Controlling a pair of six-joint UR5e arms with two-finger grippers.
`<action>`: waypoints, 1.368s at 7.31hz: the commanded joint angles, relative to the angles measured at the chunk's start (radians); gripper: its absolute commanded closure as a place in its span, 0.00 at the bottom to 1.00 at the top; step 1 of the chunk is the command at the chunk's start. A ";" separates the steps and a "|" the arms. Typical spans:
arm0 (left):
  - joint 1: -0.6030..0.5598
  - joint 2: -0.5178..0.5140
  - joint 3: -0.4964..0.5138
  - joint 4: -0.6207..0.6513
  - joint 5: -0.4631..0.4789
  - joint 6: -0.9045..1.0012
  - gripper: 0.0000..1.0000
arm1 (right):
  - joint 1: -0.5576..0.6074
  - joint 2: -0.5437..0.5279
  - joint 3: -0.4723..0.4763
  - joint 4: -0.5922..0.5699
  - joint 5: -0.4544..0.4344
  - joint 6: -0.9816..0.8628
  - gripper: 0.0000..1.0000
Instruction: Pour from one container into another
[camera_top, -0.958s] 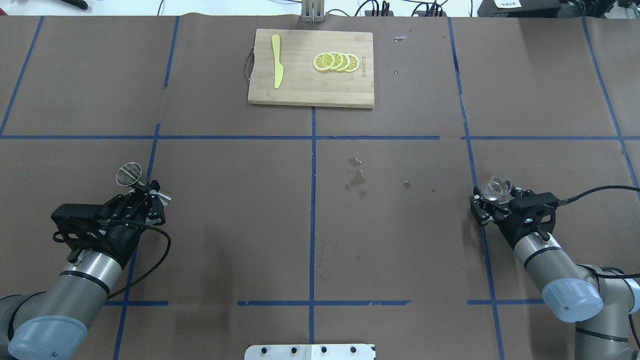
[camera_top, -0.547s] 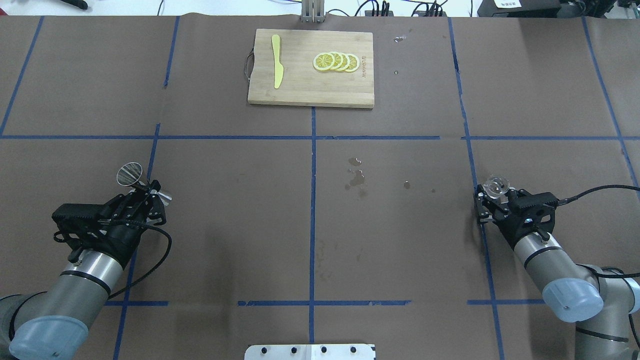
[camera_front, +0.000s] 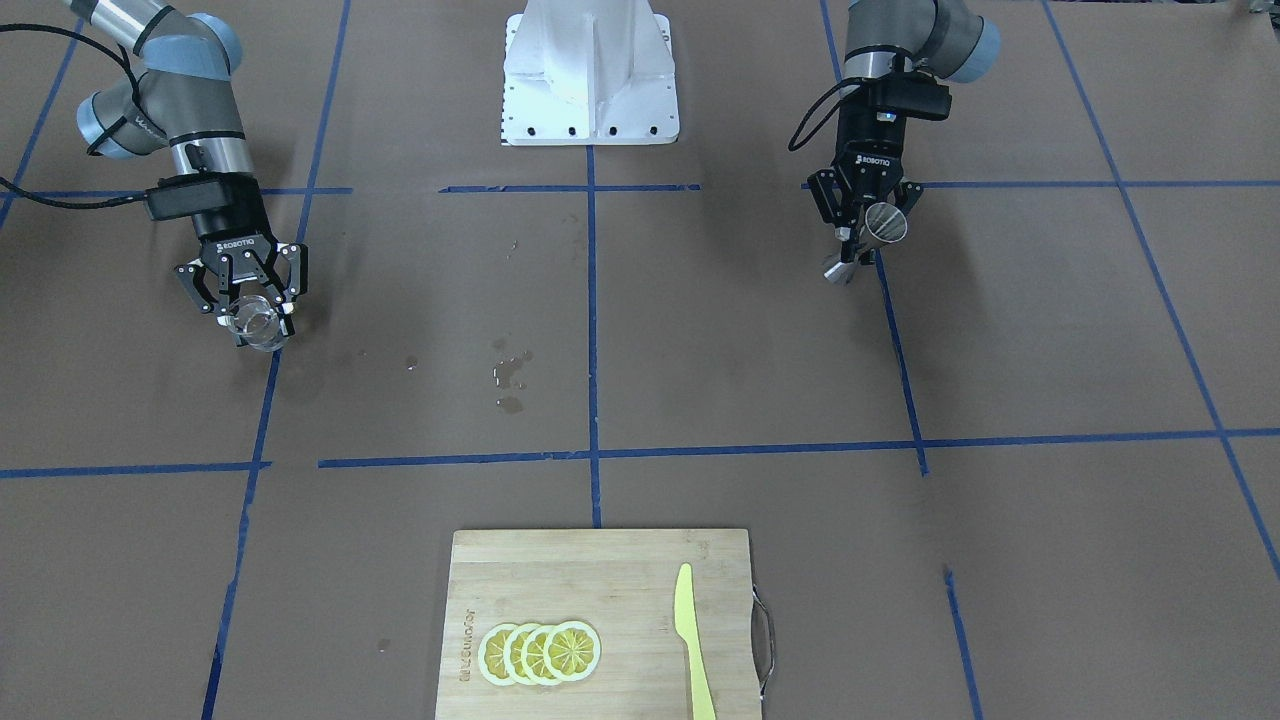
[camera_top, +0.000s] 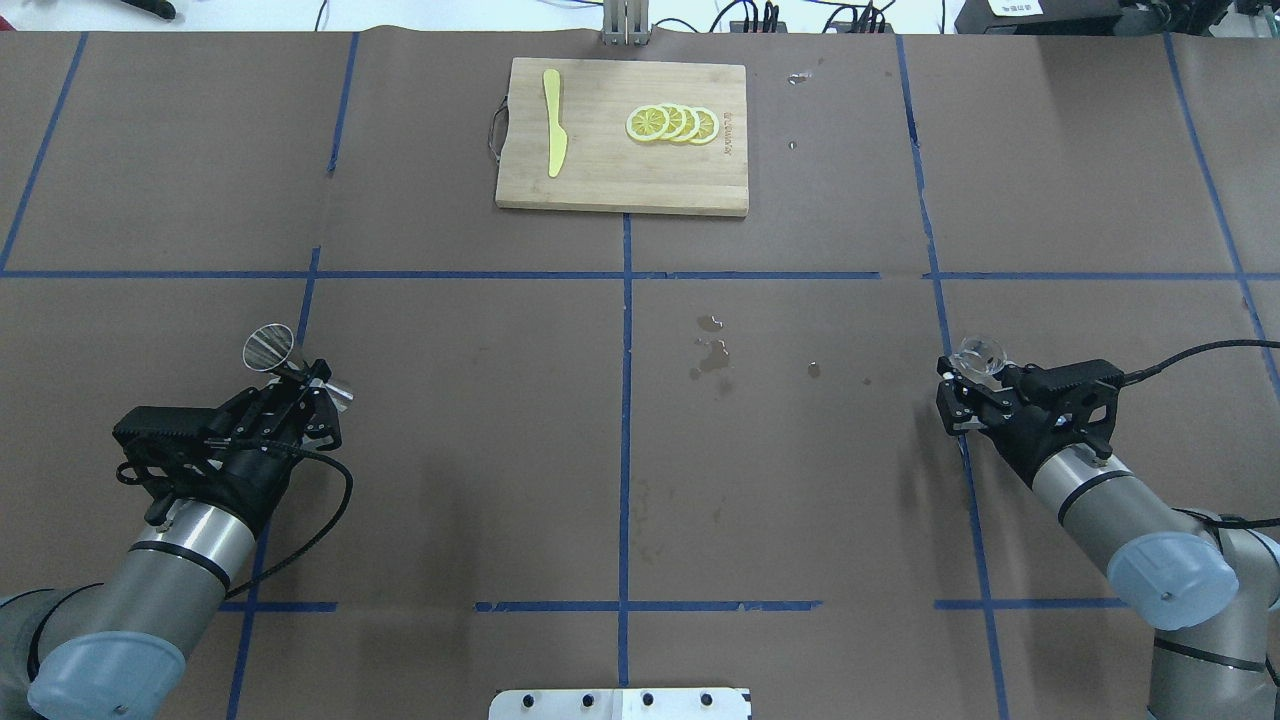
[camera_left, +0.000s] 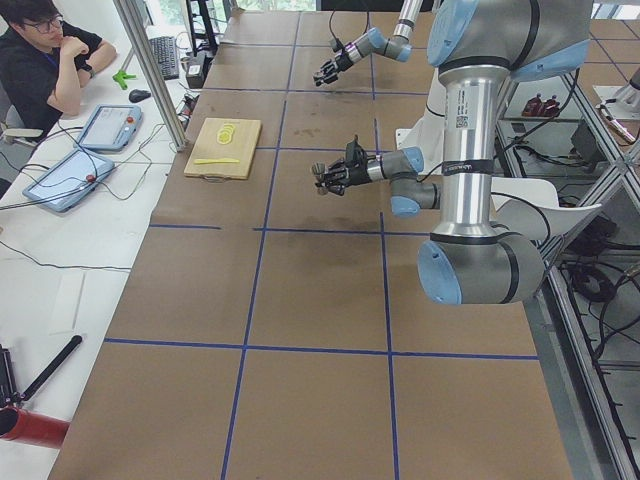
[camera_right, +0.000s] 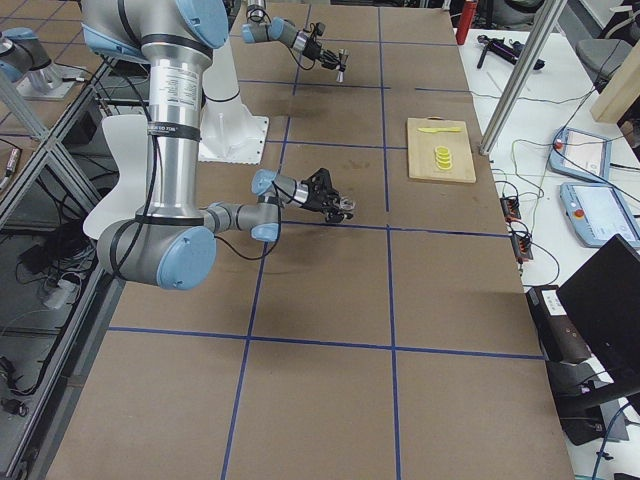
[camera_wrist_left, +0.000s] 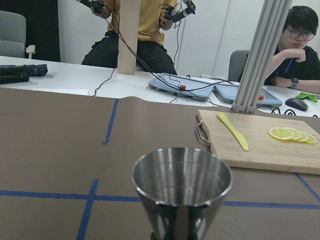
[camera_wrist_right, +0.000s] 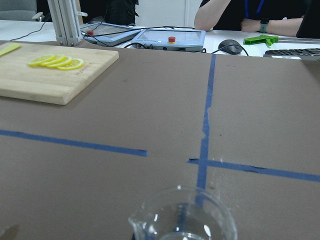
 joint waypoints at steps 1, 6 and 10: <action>0.009 -0.132 0.032 -0.002 -0.003 0.124 1.00 | 0.025 -0.001 0.089 -0.007 0.027 -0.165 1.00; -0.009 -0.388 0.112 -0.030 -0.271 0.469 1.00 | 0.076 0.020 0.195 -0.074 0.215 -0.323 1.00; -0.085 -0.432 0.205 -0.261 -0.524 0.638 1.00 | 0.077 0.178 0.332 -0.391 0.257 -0.394 1.00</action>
